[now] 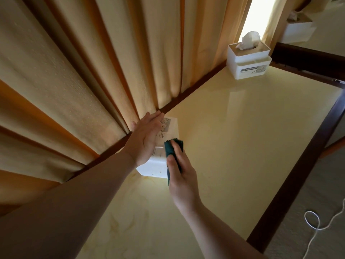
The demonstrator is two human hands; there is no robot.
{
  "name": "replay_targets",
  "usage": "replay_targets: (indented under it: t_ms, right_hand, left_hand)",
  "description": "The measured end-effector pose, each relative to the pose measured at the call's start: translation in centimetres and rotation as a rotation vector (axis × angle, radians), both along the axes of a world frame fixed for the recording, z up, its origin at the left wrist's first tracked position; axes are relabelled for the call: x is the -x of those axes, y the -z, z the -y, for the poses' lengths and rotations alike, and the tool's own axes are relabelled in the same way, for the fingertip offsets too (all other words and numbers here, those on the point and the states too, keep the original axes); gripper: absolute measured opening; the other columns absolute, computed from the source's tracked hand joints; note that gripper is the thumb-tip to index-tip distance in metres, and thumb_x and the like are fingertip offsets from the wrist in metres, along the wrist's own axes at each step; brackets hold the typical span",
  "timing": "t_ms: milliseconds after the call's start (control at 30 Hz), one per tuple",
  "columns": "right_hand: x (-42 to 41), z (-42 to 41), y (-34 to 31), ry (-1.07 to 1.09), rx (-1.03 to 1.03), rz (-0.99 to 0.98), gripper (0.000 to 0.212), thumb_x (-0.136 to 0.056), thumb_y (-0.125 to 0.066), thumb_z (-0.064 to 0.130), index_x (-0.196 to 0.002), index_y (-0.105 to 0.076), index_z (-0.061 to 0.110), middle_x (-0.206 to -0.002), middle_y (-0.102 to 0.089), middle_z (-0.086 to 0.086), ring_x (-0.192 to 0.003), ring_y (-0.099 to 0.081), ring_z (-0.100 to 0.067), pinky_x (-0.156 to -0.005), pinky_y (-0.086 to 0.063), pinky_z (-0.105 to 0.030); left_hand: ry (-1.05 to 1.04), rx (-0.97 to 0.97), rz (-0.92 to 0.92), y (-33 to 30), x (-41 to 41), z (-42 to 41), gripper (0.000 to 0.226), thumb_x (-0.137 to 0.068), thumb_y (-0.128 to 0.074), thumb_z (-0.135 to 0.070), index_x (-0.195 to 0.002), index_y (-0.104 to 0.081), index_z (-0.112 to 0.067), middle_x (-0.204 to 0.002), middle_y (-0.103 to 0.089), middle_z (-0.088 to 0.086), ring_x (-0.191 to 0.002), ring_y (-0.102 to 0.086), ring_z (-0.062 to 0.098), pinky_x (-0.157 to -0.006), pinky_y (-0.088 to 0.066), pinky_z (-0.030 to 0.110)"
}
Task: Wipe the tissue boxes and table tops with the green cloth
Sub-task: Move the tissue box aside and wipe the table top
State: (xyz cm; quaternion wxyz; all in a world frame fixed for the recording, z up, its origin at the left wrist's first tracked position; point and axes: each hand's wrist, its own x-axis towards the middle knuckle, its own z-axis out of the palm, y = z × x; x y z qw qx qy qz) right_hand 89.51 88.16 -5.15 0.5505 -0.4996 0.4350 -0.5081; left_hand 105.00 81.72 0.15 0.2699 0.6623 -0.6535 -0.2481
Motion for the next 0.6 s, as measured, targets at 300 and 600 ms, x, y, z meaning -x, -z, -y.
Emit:
replay_targets:
  t_ms: [300, 600]
  right_hand:
    - [-0.4, 5.8, -1.0, -0.04, -0.317, 0.152, 0.04, -0.109, -0.048, 0.025, -0.145, -0.059, 0.037, -0.123, -0.074, 0.009, -0.111, -0.071, -0.015, -0.1, -0.058, -0.041]
    - [3.7, 3.2, 1.2, 0.108, -0.549, 0.222, 0.034, -0.107, -0.057, 0.029, -0.139, -0.063, 0.04, -0.115, -0.071, 0.021, -0.112, -0.068, -0.014, -0.107, -0.053, -0.044]
  left_hand:
    - [-0.081, -0.037, 0.114, -0.3, 0.9, 0.1, 0.073, -0.085, -0.033, -0.037, -0.158, -0.039, -0.031, -0.163, -0.027, -0.017, -0.152, -0.01, 0.005, -0.117, 0.025, 0.036]
    - [-0.083, -0.181, 0.565, -3.1, -0.6, -0.1, 0.08, -0.094, -0.039, -0.074, -0.162, -0.019, -0.038, -0.154, -0.034, 0.006, -0.148, -0.022, 0.033, -0.125, -0.003, 0.059]
